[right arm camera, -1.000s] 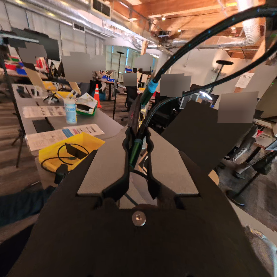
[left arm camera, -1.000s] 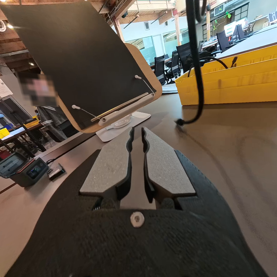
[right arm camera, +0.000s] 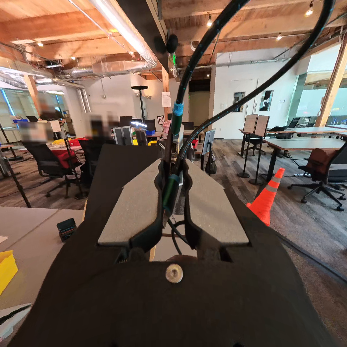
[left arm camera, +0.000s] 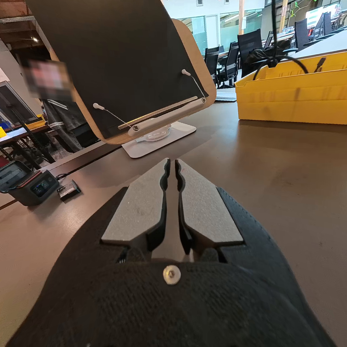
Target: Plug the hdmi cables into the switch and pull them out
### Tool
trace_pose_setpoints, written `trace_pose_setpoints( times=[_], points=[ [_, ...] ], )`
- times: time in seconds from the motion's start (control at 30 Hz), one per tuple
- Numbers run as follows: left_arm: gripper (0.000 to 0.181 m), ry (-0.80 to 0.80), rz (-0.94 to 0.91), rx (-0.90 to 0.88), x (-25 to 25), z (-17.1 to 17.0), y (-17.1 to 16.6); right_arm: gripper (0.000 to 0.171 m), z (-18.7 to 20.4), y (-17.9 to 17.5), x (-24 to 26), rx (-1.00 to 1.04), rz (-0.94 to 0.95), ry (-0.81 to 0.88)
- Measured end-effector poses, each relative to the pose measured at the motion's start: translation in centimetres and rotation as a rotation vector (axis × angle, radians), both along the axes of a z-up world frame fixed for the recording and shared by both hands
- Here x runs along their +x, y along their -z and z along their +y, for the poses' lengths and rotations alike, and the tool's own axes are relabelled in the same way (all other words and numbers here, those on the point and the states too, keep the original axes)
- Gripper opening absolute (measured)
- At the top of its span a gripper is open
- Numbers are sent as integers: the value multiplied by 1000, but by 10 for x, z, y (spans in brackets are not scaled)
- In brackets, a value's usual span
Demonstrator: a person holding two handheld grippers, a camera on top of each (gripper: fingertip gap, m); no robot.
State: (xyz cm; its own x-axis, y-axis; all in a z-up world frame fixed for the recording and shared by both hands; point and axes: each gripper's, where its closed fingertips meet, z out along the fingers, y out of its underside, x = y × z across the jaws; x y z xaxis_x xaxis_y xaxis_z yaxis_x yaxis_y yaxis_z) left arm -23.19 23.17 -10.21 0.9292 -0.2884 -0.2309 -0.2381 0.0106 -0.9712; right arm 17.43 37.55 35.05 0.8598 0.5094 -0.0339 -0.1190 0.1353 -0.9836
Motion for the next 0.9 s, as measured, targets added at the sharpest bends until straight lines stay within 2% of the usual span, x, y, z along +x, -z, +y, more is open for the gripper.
trace_pose_setpoints(
  times=[0.1, 0.33, 0.57, 0.9],
  points=[
    [2, 0, -7, -6, -1, 1, 1, 17, 2, -4, 8, 12, 34, 6],
    [2, 6, 14, -9, 2, 2, 2, 16, -22, -44, 36, 157, 95, 102],
    [2, -1, -2, -4, -1, 1, 1, 16, -41, -58, 40, 221, 157, 85],
    [2, 0, 0, 6, -1, -1, -1, 16, -36, -50, 15, 192, 126, 35]
  ],
)
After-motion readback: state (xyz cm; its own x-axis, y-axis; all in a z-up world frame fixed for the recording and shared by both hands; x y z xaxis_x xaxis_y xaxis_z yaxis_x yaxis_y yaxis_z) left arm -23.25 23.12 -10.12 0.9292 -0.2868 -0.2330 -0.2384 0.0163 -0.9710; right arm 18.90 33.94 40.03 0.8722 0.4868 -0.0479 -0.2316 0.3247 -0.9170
